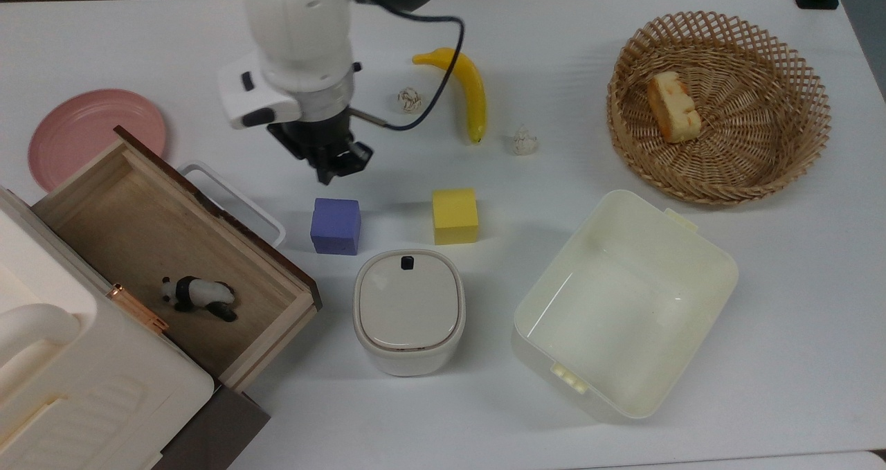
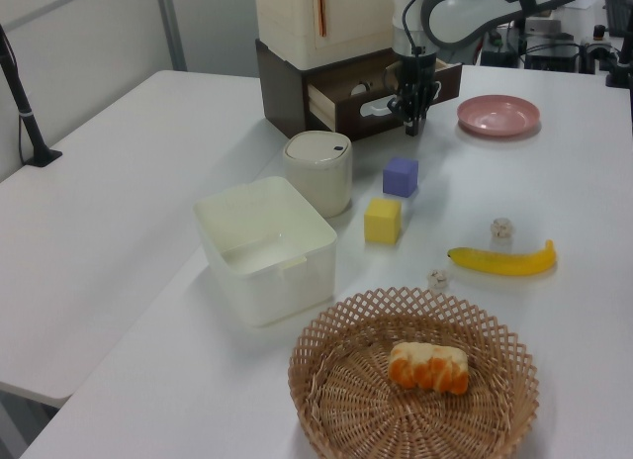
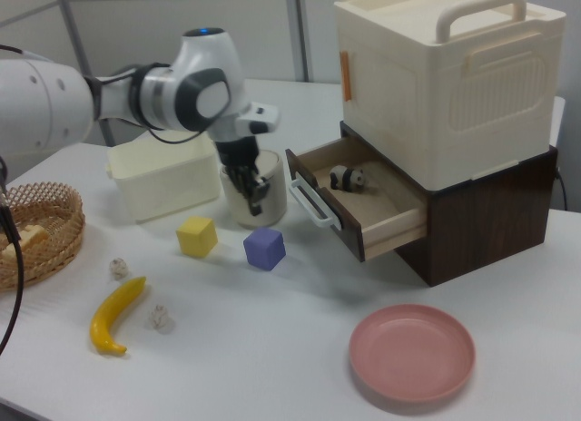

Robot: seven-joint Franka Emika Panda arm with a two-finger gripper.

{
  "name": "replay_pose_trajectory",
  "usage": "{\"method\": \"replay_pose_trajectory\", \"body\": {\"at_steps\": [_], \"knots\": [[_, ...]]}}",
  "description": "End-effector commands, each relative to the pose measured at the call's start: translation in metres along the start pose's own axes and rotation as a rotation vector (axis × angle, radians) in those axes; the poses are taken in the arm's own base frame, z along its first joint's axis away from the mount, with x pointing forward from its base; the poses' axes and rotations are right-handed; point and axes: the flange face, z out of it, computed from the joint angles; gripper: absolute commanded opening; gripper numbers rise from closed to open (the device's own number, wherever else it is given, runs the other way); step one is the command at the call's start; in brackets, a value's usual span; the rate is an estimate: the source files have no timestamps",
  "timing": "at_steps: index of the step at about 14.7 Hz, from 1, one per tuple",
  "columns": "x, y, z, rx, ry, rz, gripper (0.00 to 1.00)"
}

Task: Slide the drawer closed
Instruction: 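Move the gripper toward the open drawer's front panel and handle, then push the drawer front with the gripper into the wooden unit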

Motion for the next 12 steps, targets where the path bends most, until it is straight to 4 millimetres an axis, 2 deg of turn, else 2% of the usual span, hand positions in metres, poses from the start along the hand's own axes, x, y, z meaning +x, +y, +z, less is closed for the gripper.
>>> {"method": "replay_pose_trajectory", "body": {"at_steps": [1, 4, 6, 8, 10, 12], "knots": [[0.019, 0.021, 0.017, 0.001, 0.041, 0.087, 0.0], [0.03, 0.036, 0.021, 0.012, 0.077, 0.124, 0.0], [0.039, 0.049, 0.031, 0.018, 0.095, 0.183, 0.0], [0.044, 0.055, 0.033, 0.028, 0.122, 0.219, 0.0], [0.048, 0.059, 0.047, 0.023, 0.119, 0.238, 0.0], [0.059, 0.07, 0.047, 0.019, 0.145, 0.251, 0.0]]}}
